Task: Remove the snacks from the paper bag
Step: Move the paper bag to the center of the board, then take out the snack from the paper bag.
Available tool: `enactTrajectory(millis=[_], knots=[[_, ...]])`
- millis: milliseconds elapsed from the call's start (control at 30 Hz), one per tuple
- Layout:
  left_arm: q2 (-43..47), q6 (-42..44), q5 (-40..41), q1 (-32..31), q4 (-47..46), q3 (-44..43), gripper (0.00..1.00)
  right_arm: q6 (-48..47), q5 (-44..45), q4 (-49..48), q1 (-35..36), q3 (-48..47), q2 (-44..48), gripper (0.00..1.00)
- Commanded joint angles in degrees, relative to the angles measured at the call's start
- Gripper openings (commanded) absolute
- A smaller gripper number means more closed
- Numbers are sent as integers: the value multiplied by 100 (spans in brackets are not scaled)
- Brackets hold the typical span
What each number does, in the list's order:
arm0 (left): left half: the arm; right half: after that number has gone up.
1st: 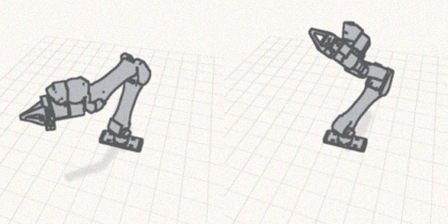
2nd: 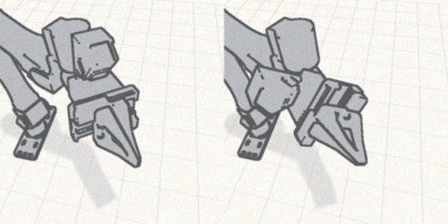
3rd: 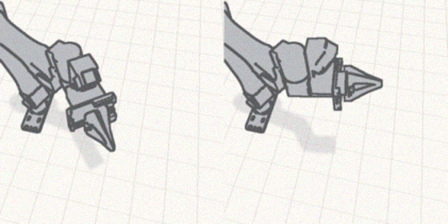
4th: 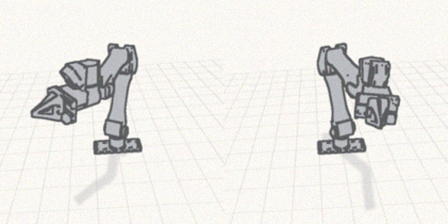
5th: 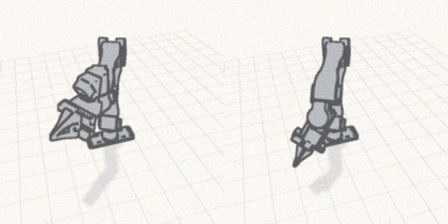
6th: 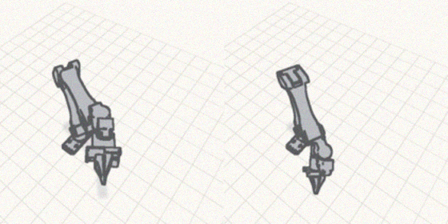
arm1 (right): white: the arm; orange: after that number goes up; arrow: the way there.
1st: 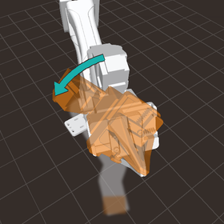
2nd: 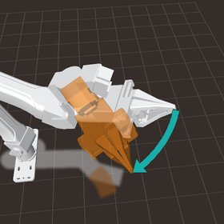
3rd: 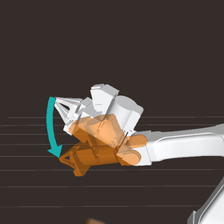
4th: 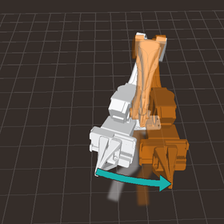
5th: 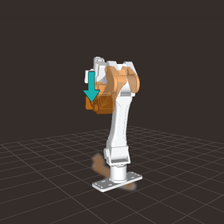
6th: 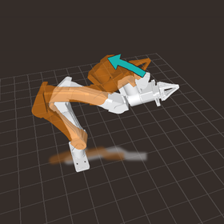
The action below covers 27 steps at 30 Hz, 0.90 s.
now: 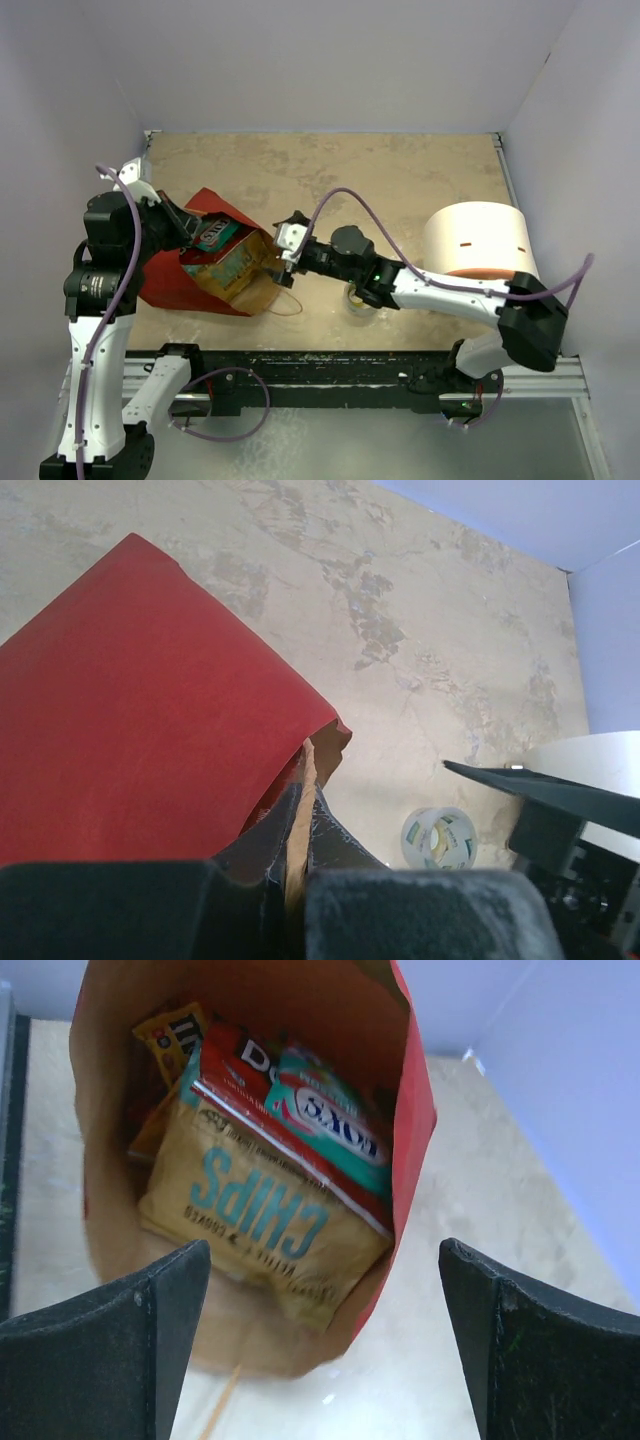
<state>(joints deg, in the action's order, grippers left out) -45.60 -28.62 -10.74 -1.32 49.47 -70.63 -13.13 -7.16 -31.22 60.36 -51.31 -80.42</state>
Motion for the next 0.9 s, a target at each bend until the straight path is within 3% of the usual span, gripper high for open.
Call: enactTrajectory(millis=[0,200,533,767,867], knots=[[72,-297,1,-26,-91,-240,0,-2092,-632,-830,20,-815,-739,96],[16,-297,-100,-42,-100,-144,0,-3773,-1720,-676,21,-1314,-1415,83],[67,-205,218,-149,-50,-278,0,-3826,-1823,-173,20,-2397,-2464,65],[122,-149,593,-149,91,-445,0,-4154,-1738,198,28,-2998,-3036,63],[116,-139,730,-149,125,-568,0,-4138,-1540,184,29,-3220,-3282,57]])
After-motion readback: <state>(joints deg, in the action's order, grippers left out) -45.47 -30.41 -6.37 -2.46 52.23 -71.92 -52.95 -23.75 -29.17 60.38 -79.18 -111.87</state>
